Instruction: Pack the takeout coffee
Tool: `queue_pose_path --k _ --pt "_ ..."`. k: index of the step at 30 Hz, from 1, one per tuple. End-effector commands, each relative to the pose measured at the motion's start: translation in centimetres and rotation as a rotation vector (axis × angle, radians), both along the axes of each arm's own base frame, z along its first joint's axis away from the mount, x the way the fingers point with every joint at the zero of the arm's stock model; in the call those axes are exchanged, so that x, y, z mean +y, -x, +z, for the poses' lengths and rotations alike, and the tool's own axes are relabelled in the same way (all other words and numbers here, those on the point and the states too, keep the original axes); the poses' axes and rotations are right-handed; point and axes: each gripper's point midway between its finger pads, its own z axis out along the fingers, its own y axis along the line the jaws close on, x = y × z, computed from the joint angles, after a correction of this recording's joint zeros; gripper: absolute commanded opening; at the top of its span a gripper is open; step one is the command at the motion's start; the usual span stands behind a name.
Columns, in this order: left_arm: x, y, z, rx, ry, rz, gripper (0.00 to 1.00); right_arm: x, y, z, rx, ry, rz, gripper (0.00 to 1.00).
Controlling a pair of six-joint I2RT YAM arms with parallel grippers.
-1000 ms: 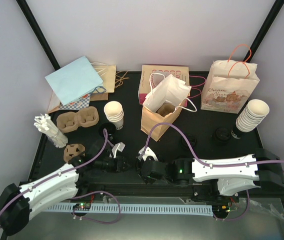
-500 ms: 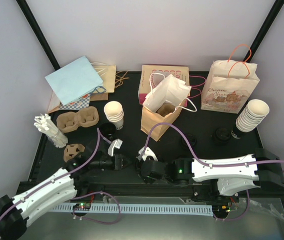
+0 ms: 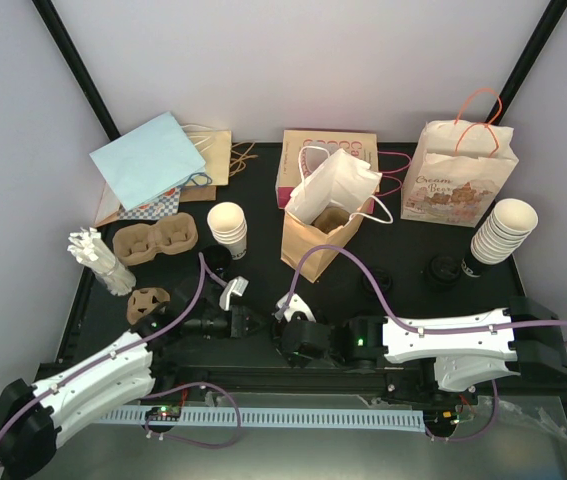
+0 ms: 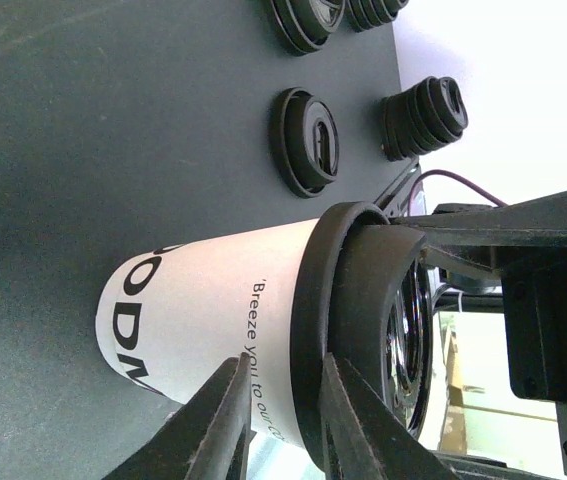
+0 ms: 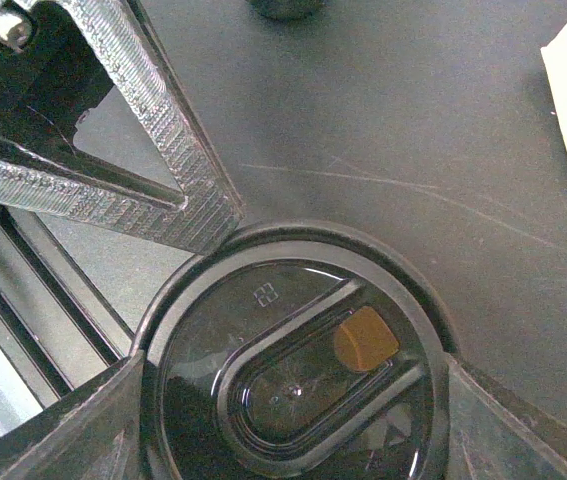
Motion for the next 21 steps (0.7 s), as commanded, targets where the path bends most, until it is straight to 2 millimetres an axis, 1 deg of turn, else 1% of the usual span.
queue_pose_path --k 1,4,6,12,14,16,21 --pt "-0.2 0.5 -0.7 0.02 -0.011 -0.028 0.21 -4.1 3.5 -6.7 0.192 0.252 0.071 0.74" --pt "0.0 0.5 -1.4 0.035 -0.042 -0.026 0.21 -4.0 3.6 -6.8 0.196 0.255 0.076 0.74" --pt "0.0 0.6 -1.4 0.038 -0.046 -0.029 0.22 -4.0 3.6 -6.8 0.197 0.26 0.079 0.74" --pt "-0.4 0.5 0.5 -0.001 0.01 -0.047 0.26 -4.0 3.9 -7.1 0.211 0.272 0.089 0.74" --pt "-0.5 0.6 0.7 -0.005 0.017 -0.055 0.27 -4.0 3.9 -7.2 0.214 0.272 0.089 0.74" --pt "-0.5 0.7 0.5 -0.001 0.007 -0.058 0.27 -4.0 4.0 -7.3 0.219 0.271 0.092 0.74" --pt "-0.1 0.9 -1.3 0.04 -0.05 -0.064 0.26 -4.0 4.4 -7.7 0.236 0.276 0.101 0.74"
